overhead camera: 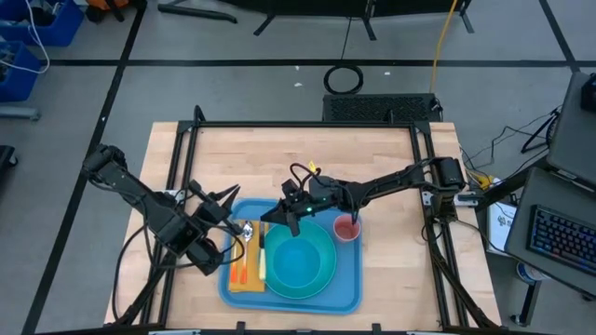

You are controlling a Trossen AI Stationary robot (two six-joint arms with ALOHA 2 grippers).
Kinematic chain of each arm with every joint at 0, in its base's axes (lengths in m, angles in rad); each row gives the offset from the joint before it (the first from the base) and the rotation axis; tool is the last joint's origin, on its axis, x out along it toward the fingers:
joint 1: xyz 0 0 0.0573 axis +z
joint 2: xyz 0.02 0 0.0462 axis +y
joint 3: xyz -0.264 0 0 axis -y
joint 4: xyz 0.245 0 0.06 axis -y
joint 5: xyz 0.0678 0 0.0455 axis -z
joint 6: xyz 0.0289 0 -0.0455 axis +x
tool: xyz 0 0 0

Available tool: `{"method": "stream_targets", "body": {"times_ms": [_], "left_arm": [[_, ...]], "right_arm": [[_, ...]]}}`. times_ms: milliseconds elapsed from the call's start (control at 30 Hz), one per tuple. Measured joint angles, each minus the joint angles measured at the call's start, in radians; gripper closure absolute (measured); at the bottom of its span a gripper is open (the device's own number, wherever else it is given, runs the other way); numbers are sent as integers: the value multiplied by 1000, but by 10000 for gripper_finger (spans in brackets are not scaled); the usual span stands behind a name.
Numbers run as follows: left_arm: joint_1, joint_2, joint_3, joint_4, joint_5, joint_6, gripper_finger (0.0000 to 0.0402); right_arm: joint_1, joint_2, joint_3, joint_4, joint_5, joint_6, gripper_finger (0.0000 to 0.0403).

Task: Set up tray
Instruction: Put the yellow knife on the yellow napkin to the right of the orange spoon

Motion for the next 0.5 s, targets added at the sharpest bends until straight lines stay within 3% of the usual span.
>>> {"method": "stream_targets", "body": {"times_ms": [500], "left_arm": [[-42, 1, 0, -49, 5, -110, 371]], "right_arm": [[39, 0, 0, 6, 117, -35, 403]]}}
